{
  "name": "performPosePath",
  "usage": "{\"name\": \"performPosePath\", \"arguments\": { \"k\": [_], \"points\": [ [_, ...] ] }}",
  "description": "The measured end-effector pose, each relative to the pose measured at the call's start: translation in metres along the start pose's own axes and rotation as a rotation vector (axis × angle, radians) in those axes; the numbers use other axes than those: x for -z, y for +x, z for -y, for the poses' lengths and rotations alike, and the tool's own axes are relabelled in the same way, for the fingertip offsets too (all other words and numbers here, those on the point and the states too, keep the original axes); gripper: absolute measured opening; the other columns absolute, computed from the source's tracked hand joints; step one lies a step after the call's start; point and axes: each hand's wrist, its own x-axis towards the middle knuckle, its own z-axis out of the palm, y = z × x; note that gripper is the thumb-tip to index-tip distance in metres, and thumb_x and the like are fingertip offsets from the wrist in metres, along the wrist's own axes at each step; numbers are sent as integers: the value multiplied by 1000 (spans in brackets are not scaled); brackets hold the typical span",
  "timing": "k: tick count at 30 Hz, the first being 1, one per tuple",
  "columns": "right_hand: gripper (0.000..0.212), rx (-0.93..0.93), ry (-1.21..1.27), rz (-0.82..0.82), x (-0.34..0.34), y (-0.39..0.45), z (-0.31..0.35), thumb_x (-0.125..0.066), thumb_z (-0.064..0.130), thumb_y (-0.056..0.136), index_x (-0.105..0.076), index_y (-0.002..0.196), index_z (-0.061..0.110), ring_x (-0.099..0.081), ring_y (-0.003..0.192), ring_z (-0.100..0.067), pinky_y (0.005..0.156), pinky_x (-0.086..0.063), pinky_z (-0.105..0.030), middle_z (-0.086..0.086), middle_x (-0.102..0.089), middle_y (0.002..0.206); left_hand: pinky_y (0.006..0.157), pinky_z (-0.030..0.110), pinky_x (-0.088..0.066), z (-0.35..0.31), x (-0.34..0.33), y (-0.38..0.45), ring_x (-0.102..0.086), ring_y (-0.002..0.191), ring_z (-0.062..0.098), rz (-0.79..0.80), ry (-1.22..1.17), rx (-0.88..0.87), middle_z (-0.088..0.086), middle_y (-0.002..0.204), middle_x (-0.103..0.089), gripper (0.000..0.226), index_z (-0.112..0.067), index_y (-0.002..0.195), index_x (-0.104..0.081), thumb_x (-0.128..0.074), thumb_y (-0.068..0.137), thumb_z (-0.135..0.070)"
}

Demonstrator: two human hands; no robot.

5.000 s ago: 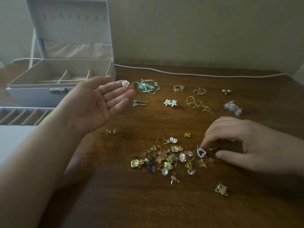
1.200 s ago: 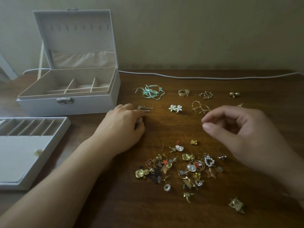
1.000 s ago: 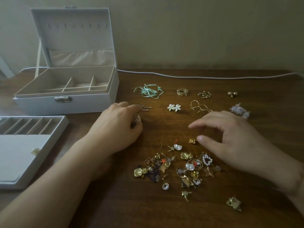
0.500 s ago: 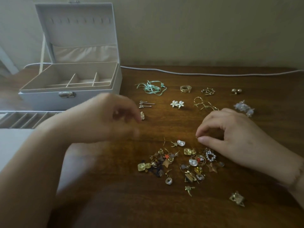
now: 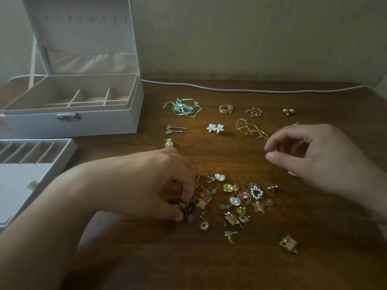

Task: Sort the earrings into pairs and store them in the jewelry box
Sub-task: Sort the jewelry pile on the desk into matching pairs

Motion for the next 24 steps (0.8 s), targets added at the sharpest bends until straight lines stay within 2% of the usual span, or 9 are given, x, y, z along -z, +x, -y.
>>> {"name": "performPosePath", "arguments": {
  "k": [2, 4, 6, 8, 11, 15, 21, 24],
  "points": [
    [11, 6, 36, 55, 3, -2, 2, -77, 32, 71, -70, 76, 38, -60, 73, 0, 60, -44, -8, 22, -65, 83, 80, 18, -44, 9, 0, 0, -52, 102, 3, 38, 21, -43, -22, 94, -56, 22, -46, 84, -58, -73, 73, -56],
    [19, 21, 89, 158, 4, -6, 8, -76, 42, 62, -70, 81, 42, -61, 75, -4, 66, -49, -14, 20, -67, 84, 79, 18, -45, 12, 0, 1, -52, 101, 2, 17, -11, -77, -22, 93, -55, 23, -42, 88, -60, -69, 76, -58],
    [24, 92, 48, 263, 0, -12, 16, -75, 47, 61, -69, 85, 45, -62, 75, -6, 70, -50, -20, 21, -66, 86, 76, 17, -45, 7, -4, 6, -54, 96, 5, -105, -44, -132, -20, 89, -55, 18, -38, 89, -61, -70, 81, -52],
    [20, 163, 5, 308, -3, -15, 22, -75, 43, 66, -70, 85, 44, -62, 81, -3, 71, -48, -18, 24, -65, 90, 75, 20, -46, -1, -13, 11, -54, 91, 6, -259, -36, -195, -19, 89, -54, 13, -34, 93, -65, -71, 85, -42],
    [18, 153, 5, 227, 1, -15, 22, -67, 47, 66, -69, 84, 46, -61, 83, -2, 75, -48, -19, 27, -64, 94, 76, 30, -49, -15, -28, 21, -52, 90, 6, -361, 39, -284, -13, 94, -57, 16, -32, 104, -72, -72, 88, -33],
    [17, 113, -8, 60, 4, -12, 13, -75, 30, 70, -69, 80, 42, -59, 79, -1, 63, -44, -8, 23, -65, 86, 72, 33, -46, -25, -39, 29, -43, 88, 6, -348, 144, -366, -11, 95, -53, 17, -36, 106, -74, -71, 89, -33],
    [19, 96, 9, 40, 2, -12, 16, -78, 25, 72, -71, 83, 39, -58, 77, 3, 58, -41, -4, 24, -63, 87, 70, 34, -45, -25, -43, 32, -46, 89, 11, -336, 270, -400, -10, 97, -54, 20, -39, 110, -71, -68, 91, -35],
    [20, 103, 4, 40, 2, -12, 17, -79, 23, 72, -71, 83, 38, -59, 75, 6, 57, -40, -3, 18, -65, 77, 70, 35, -45, -27, -43, 35, -46, 90, 12, -364, 288, -402, -10, 99, -56, 15, -37, 105, -72, -68, 90, -36]
  ]
}}
